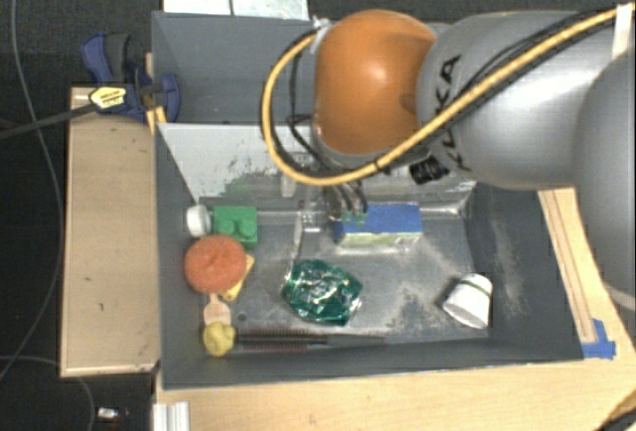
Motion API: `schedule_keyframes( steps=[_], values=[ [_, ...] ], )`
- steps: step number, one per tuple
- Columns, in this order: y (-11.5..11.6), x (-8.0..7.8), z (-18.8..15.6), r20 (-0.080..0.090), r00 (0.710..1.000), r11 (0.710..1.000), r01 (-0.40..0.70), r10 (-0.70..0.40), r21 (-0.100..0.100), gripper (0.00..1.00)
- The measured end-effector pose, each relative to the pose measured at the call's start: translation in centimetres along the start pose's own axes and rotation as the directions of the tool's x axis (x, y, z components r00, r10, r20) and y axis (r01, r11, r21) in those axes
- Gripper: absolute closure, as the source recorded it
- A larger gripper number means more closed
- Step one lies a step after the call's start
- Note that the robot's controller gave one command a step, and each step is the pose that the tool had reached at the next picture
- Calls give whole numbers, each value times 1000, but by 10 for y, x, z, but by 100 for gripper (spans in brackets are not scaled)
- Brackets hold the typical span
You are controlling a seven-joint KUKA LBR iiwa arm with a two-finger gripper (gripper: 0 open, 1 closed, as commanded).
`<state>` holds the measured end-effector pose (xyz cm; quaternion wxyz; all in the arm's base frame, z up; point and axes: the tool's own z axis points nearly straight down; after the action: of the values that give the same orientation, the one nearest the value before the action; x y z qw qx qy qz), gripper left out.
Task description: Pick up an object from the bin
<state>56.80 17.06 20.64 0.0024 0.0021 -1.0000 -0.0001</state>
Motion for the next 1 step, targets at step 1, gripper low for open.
schedule_keyframes(
  steps=[1],
  values=[
    [-1, -2, -4, 8, 1000, 1000, -4, 4, -1, 0]
  ],
)
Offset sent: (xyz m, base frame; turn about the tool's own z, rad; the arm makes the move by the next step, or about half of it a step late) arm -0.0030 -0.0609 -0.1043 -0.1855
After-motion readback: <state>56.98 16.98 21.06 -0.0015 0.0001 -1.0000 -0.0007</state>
